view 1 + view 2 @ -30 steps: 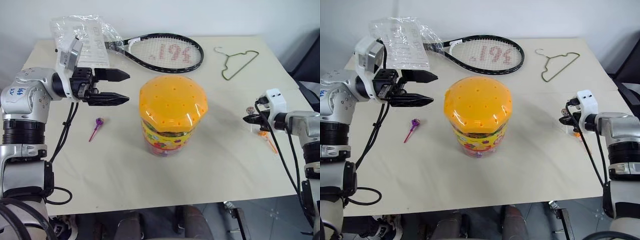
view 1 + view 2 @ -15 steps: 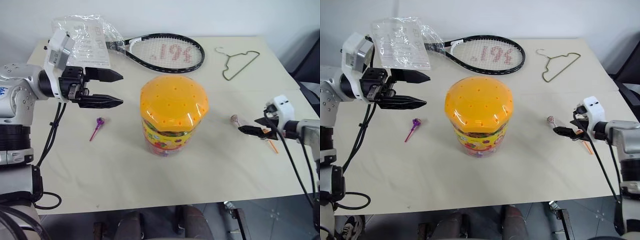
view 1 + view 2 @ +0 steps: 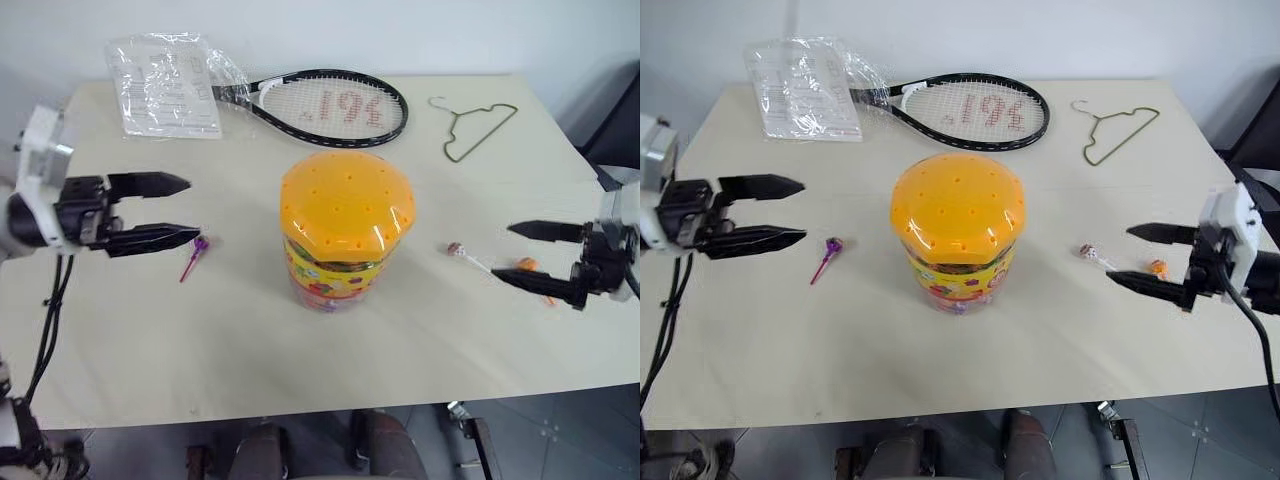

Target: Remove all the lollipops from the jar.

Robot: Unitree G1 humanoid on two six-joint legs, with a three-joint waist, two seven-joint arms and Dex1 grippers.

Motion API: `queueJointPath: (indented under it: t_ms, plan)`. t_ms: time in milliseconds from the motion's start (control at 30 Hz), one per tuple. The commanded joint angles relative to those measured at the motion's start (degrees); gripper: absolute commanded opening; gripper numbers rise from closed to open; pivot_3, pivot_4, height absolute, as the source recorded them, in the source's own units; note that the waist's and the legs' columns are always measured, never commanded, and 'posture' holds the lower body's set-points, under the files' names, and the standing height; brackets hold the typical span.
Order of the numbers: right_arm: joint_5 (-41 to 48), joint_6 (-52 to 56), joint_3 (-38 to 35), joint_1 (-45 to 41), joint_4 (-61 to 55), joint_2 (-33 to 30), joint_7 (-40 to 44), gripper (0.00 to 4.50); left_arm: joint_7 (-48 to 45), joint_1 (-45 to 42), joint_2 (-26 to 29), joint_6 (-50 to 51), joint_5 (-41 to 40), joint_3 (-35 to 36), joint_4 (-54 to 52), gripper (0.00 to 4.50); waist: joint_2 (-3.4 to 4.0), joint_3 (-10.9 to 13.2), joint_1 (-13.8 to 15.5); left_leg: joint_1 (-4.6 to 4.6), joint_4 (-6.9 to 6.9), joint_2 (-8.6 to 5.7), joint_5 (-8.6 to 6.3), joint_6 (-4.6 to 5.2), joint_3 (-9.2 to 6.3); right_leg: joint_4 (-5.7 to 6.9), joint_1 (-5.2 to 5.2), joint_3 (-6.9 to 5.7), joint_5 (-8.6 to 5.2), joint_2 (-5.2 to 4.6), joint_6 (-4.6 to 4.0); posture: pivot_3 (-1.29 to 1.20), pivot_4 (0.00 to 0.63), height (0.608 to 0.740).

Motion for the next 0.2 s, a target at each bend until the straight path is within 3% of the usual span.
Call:
queueJointPath:
  t_ms: [33, 200]
  plan:
    - [-0.44, -2.31, 1.13, -1.32, 0.8, -0.24, 0.08, 4.47, 1.43, 4.75, 0.45, -1.58, -1.28, 5.91, -3.46, 4.5, 0.0, 0.0, 0.13, 0.02, 0.01, 0.0, 0.0, 0.0, 0.01, 0.02, 0.01, 0.02, 0.0, 0.0, 0.0, 0.0, 0.15, 0.74]
    - [0.42, -1.81, 2.81, -3.31, 0.79, 1.27, -2.2, 4.47, 3.9, 10.27, -1.77, -2.76, -3.76, 10.56, -8.58, 4.5, 0.0, 0.0, 0.56, 0.05, 0.01, 0.02, -0.01, -0.02, 0.02, 0.04, 0.0, 0.06, 0.01, -0.01, -0.02, 0.0, 0.15, 0.74]
